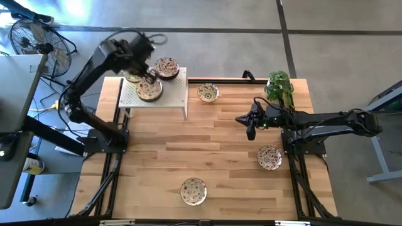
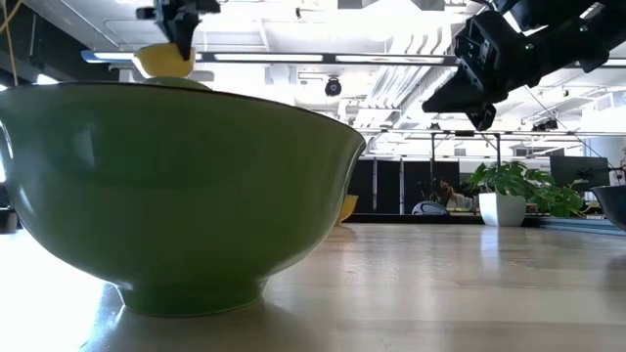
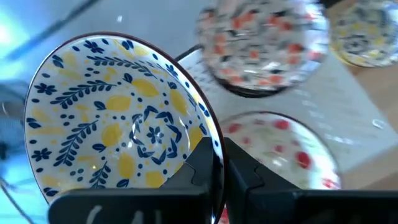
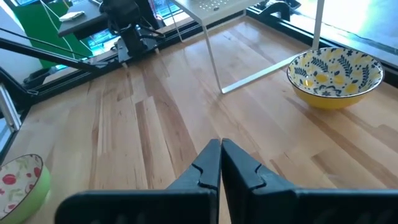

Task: Pick & Place Mini bowls
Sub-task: Stack the yellow patterned bowl on the stacked yellow patterned bowls on the shelf

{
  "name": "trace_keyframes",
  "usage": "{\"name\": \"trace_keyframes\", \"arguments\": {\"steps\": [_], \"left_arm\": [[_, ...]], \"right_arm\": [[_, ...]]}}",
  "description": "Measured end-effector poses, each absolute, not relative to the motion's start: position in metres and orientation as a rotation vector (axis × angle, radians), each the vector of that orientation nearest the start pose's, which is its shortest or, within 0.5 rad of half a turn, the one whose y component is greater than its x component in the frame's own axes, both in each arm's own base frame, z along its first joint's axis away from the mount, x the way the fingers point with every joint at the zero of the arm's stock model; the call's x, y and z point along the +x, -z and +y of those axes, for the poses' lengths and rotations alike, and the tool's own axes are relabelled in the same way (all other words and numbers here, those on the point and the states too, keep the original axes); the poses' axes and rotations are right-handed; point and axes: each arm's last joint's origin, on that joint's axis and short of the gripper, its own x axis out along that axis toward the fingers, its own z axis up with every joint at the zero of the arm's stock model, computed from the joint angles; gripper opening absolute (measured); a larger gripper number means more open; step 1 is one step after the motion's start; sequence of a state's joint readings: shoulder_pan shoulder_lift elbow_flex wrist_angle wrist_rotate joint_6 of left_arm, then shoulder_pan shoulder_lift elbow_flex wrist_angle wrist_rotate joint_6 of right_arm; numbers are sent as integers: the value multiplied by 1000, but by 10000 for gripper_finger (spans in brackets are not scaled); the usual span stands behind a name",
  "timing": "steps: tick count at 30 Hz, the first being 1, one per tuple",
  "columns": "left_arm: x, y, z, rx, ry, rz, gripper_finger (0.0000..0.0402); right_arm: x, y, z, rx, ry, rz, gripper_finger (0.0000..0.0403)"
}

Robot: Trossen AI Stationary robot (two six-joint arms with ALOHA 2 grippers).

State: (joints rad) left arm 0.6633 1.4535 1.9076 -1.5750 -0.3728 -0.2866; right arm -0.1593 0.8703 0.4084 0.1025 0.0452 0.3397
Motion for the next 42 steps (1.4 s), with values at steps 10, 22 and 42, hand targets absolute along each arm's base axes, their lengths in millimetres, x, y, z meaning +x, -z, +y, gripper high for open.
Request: {"name": "trace_keyframes", "arguments": {"steps": [10, 22, 42], "left_arm": [[150, -409, 199, -576, -1155, 1123, 5], [162, -382, 216, -590, -1163, 1143, 9], [163, -380, 216, -592, -1145, 1145, 42]], "right_arm": [[184, -217, -31, 353, 270, 312, 1], [184, -218, -31, 352, 270, 301, 1], [184, -218, -31, 353, 266, 301, 1]]}}
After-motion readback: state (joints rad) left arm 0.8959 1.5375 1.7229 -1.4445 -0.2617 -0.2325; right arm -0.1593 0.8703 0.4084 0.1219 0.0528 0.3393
